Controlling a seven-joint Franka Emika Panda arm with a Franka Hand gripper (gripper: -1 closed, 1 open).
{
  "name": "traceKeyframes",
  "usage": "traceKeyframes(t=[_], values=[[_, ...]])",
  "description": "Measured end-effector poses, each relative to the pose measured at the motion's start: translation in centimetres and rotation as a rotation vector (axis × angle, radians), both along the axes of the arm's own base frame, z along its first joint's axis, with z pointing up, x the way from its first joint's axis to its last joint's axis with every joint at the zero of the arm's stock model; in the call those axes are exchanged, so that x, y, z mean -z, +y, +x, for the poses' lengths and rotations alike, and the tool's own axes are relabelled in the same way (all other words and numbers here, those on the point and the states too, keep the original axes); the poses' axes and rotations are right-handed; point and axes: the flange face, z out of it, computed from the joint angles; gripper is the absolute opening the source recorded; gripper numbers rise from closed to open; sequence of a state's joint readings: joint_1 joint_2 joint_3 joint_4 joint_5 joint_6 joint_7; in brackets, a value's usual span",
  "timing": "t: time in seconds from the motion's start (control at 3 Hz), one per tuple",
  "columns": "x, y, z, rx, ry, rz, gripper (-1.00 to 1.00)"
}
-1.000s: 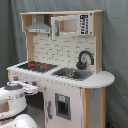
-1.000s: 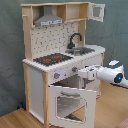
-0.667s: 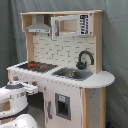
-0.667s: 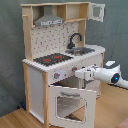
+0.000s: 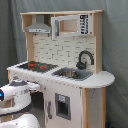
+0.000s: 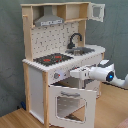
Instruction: Play with the kitchen
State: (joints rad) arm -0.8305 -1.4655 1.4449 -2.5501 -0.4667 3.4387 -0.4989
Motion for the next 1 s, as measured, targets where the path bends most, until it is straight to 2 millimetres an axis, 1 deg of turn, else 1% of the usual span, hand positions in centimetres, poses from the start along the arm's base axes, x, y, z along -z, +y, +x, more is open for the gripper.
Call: traceKeyframes(t=[0.33,0.67,1.0], values=[[0.49,0.29,0.31,-0.006,0.010,0.015,1.00],[0.50,0.29,0.30,-0.006,0.010,0.016,-1.00],[0.55,-0.70,0.52,0.025,0.014,0.103,-1.00]])
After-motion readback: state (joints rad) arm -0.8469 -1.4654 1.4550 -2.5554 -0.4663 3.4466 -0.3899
